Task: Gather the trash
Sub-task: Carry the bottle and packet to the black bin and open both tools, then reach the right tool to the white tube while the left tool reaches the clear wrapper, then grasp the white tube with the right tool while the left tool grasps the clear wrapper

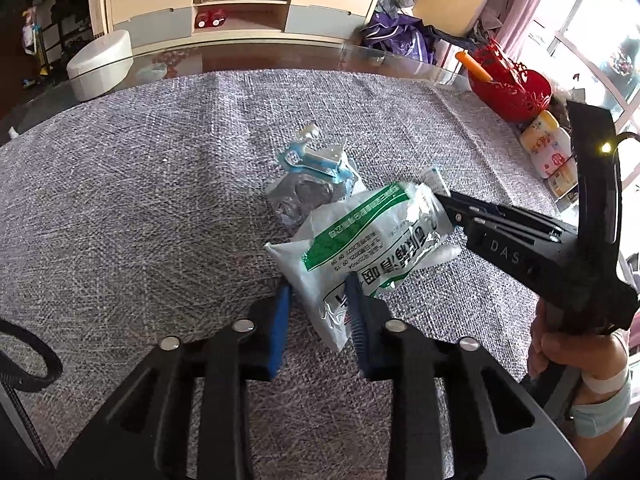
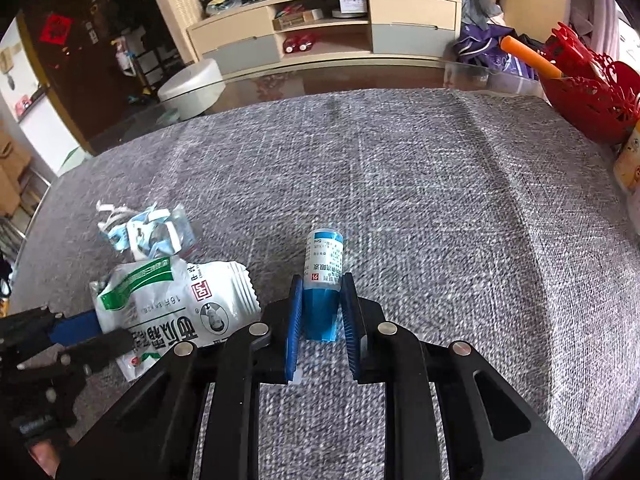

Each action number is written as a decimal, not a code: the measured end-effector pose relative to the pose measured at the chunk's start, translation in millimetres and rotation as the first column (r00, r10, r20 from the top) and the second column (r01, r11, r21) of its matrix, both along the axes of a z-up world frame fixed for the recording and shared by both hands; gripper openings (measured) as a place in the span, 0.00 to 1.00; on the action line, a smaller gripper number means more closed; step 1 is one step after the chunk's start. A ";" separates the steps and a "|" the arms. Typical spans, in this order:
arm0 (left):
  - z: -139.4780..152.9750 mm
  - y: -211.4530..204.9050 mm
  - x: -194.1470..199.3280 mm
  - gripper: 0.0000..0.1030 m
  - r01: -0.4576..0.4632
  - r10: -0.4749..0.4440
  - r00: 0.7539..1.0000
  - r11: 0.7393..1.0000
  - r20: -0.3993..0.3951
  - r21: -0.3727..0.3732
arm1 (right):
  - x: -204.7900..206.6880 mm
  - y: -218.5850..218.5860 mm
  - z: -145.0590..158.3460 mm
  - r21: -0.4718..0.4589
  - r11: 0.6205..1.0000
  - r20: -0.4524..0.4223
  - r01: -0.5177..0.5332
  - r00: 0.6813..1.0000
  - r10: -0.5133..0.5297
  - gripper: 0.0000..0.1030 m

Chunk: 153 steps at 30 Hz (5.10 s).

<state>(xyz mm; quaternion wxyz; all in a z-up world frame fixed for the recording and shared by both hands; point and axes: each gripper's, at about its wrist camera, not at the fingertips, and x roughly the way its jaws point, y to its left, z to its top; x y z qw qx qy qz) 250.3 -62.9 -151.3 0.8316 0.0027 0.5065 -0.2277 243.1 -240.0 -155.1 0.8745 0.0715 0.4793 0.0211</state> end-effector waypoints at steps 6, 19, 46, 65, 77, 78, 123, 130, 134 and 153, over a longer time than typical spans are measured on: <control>14.0 5.5 -12.3 0.03 0.010 -0.011 0.999 1.000 0.039 0.028 | -5.6 10.2 1.9 0.001 1.000 -0.012 -0.021 1.000 0.021 0.20; 86.0 29.8 -66.7 0.01 -0.041 0.030 0.981 0.998 0.194 0.053 | -45.5 17.7 65.0 0.010 0.999 0.095 -0.042 0.995 0.041 0.20; 55.6 60.9 -247.6 0.01 -0.071 0.051 0.986 0.991 0.159 0.117 | -227.4 40.4 44.3 0.061 0.987 0.043 -0.151 0.988 0.148 0.20; -86.8 59.5 -248.1 0.02 -0.031 0.048 0.988 0.992 -0.144 0.124 | -239.1 74.8 -72.7 0.159 0.972 -0.187 -0.173 0.962 0.201 0.20; -98.3 54.8 -244.6 0.10 -0.012 0.034 0.985 0.991 -0.169 0.135 | -232.2 75.0 -79.7 0.167 0.973 -0.210 -0.163 0.958 0.196 0.22; -98.4 55.3 -244.6 0.12 -0.014 0.037 0.985 0.991 -0.169 0.134 | -231.8 74.0 -79.3 0.168 0.973 -0.210 -0.159 0.959 0.193 0.23; 54.9 72.2 -99.9 0.91 -0.164 0.158 0.986 0.978 0.058 0.129 | -98.4 24.7 41.5 0.017 0.992 0.017 -0.123 0.992 0.123 0.79; 57.5 61.8 -59.2 0.91 -0.160 0.154 0.987 0.978 0.054 0.137 | -62.4 29.1 31.8 -0.001 0.987 0.003 -0.161 0.987 0.161 0.76; 56.7 53.3 -39.1 0.91 -0.150 0.144 0.988 0.979 0.050 0.140 | -48.7 32.8 26.1 0.017 0.980 -0.009 -0.196 0.981 0.196 0.75; 48.5 25.2 19.3 0.91 -0.116 0.114 0.993 0.984 0.024 0.134 | -23.9 44.9 5.9 -0.030 0.956 -0.054 -0.292 0.955 0.290 0.34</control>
